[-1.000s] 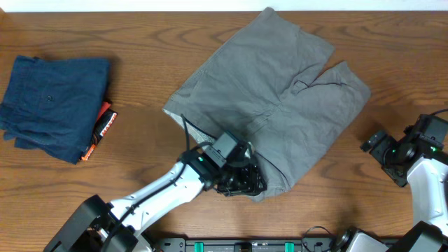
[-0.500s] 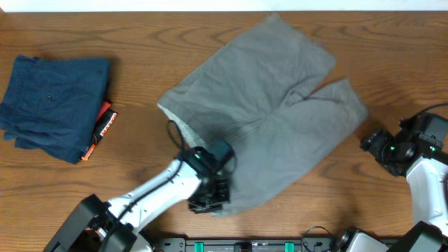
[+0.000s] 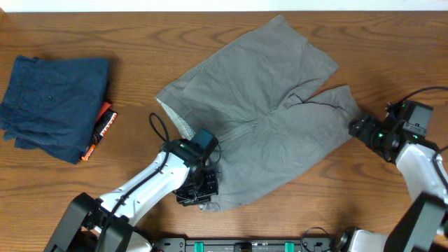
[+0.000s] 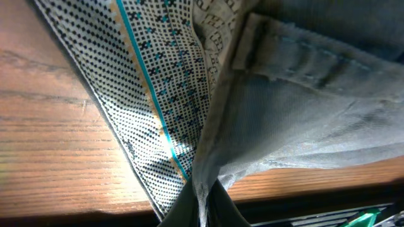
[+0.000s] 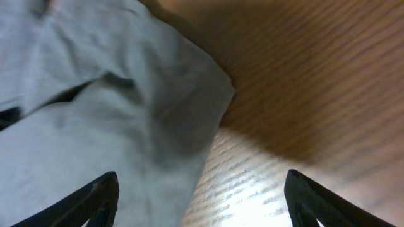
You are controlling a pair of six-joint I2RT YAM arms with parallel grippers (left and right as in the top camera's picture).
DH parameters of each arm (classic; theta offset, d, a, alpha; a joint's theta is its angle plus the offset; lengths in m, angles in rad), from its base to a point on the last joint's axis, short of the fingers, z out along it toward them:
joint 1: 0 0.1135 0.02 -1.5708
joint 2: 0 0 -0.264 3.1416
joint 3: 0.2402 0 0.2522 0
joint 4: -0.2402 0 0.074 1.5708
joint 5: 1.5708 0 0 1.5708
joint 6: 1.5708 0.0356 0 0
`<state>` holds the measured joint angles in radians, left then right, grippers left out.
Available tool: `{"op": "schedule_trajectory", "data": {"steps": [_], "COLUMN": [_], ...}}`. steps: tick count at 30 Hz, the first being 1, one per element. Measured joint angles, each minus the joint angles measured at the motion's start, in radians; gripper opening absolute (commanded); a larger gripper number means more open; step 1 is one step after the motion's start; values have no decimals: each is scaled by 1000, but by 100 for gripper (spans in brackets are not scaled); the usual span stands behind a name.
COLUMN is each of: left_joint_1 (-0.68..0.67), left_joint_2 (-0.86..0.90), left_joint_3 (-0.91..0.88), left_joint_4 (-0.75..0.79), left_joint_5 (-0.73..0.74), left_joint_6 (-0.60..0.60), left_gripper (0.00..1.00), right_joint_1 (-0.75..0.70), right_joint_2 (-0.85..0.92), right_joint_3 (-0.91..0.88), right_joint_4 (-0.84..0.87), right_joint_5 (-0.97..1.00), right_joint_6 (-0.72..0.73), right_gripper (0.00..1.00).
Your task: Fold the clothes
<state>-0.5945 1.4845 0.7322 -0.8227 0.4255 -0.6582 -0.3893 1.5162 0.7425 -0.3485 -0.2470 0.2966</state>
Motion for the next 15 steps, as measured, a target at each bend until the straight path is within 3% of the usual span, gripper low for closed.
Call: {"op": "schedule_trajectory", "data": {"steps": [5,7,9,11,12,15], "left_joint_1": [0,0,5,11,16,36], "left_joint_2": [0,0,0,0,0,0], "left_joint_3": [0,0,0,0,0,0], "left_joint_4": [11,13,17,19,19,24], "left_joint_5": [-14,-15,-15,-16,-19,-26], "left_joint_6": [5,5,5,5,5,5], "left_gripper": [6,6,6,6,6,6], "right_joint_1": [0,0,0,0,0,0], "right_joint_2": [119,143,167,183,193,209], "right_joint_3": [3,7,10,11,11,10], "right_joint_4": [116,155,186,204,207,215], "right_joint_5": [-62,-92,-112,-122,-124,-136], "right_joint_6": [14,13,23,24,23,31], "right_gripper": [75,60,29,8,1,1]}}
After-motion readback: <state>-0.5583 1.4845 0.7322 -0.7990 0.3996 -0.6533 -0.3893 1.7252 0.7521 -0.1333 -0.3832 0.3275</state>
